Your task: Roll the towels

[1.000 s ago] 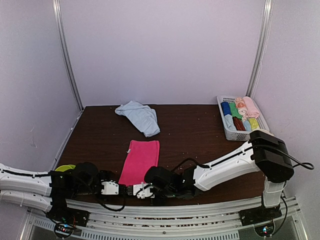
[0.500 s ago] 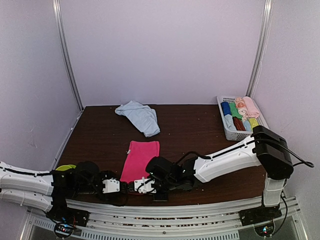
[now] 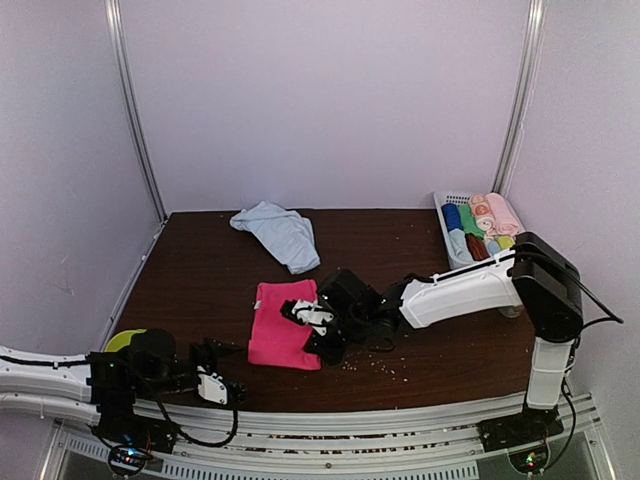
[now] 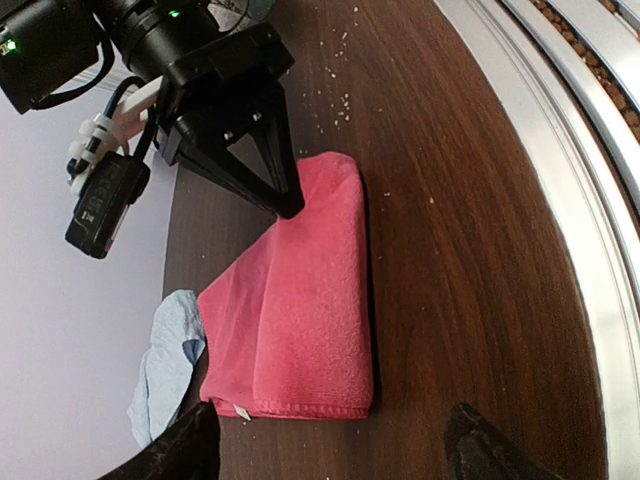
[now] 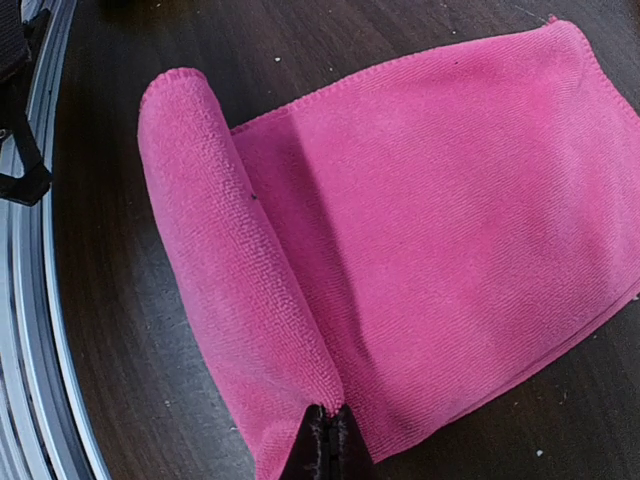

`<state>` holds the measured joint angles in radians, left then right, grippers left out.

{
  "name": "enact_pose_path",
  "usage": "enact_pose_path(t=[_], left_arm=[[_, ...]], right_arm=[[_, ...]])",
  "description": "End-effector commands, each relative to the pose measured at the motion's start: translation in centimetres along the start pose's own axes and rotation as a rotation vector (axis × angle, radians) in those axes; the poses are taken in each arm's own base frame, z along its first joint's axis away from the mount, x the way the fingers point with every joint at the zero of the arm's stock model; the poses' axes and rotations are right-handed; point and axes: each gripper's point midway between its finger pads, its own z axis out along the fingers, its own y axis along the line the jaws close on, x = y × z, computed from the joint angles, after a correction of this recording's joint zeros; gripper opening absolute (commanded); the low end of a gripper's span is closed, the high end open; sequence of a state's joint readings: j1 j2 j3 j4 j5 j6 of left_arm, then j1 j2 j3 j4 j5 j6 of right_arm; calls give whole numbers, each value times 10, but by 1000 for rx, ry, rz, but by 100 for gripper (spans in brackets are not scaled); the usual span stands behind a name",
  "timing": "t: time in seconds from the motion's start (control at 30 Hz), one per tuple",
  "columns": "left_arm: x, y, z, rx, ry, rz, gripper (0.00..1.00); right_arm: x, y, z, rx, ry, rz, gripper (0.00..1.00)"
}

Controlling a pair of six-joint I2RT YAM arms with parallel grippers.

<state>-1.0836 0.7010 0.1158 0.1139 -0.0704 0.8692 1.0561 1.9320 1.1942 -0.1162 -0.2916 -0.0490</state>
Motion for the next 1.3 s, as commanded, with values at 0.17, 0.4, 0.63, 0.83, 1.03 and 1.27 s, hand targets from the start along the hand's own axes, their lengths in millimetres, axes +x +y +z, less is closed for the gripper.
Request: enact_pose_path(t=[0.17, 0.4, 0.63, 0.83, 1.03, 1.27], left_arm=[[-5, 16, 3, -62, -3, 74, 84], [-9, 16, 9, -52, -18, 132, 84], [-19, 29, 15, -68, -45, 99, 76], [-26, 47, 20, -59, -91, 12, 64], [-26, 77, 34, -47, -76, -83, 45], [-8, 71, 59, 30, 8, -114, 22]], right_arm=[[-5, 17, 3, -49, 37, 52, 0], [0, 6, 17, -26, 101, 81, 0], [5, -11, 22, -15, 116, 139, 0], [3, -9, 25, -37, 119, 135, 0], [4, -8, 29, -46, 125, 135, 0], [7, -14, 30, -40, 131, 153, 0]])
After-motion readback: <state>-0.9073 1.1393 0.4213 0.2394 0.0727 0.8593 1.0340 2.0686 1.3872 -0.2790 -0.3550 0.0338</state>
